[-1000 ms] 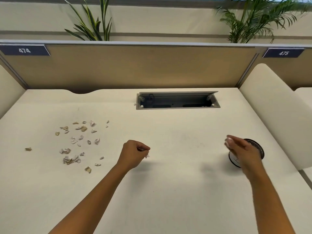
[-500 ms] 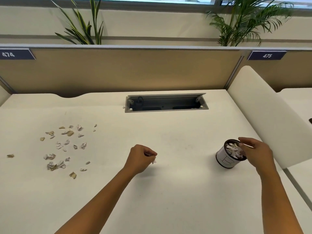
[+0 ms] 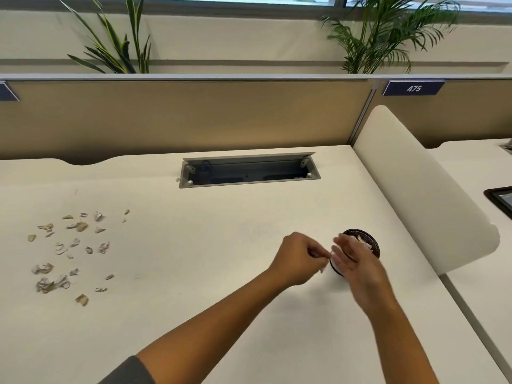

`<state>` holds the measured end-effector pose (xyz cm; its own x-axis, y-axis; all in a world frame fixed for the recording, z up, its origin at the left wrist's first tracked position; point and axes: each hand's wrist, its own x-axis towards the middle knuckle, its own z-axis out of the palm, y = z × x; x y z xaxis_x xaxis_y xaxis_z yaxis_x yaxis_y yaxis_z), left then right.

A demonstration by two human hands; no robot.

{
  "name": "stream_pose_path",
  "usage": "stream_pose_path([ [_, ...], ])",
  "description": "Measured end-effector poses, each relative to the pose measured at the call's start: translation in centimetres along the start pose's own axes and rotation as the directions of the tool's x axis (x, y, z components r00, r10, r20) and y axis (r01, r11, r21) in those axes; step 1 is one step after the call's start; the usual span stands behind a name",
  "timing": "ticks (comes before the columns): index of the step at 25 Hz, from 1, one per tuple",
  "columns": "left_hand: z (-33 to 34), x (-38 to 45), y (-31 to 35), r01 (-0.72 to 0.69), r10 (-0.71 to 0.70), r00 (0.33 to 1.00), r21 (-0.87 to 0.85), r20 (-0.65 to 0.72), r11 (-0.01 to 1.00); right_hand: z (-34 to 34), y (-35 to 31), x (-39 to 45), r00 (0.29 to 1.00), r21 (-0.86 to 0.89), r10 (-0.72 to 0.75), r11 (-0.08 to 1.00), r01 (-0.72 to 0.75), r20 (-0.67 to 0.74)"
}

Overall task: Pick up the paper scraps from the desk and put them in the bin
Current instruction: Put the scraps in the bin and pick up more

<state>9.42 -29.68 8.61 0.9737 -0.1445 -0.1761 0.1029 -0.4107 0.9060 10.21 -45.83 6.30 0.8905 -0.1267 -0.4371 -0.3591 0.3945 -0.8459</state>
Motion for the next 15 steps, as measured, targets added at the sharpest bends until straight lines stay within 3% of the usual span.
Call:
stream_pose_path([
  [3,2.0,0.9,2.1,-0.069,0.066,0.997,0.099,0.034,0.993,2.0,0.6,-0.6,0.959,0.287,0.266,0.915,-0.282,0.096],
  [6,3.3,0.9,3.0,-0.06,0.059,0.998,0.112,0.009,0.992,2.4,0.2,-0.5,0.92,0.528,0.356,0.756,-0.386,0.163],
  [10,2.8,0.9,3.6,-0.048,0.04,0.996,-0.106,-0.077,0.993,2.0,0.1,0.4,0.913,0.644,0.372,0.661,-0.387,0.166],
  [13,1.1,1.1,4.1,-0.009,-0.03,0.995,-0.378,-0.098,0.926,1.6,-0.5,1.0,0.935,0.707,0.33,0.63,-0.321,0.13],
  [15,-0.1,1.3,3.9,-0.017,-0.05,0.989,-0.431,-0.142,0.902,1.0,-1.5,1.6,0.955,0.784,0.283,0.57,-0.246,0.094],
])
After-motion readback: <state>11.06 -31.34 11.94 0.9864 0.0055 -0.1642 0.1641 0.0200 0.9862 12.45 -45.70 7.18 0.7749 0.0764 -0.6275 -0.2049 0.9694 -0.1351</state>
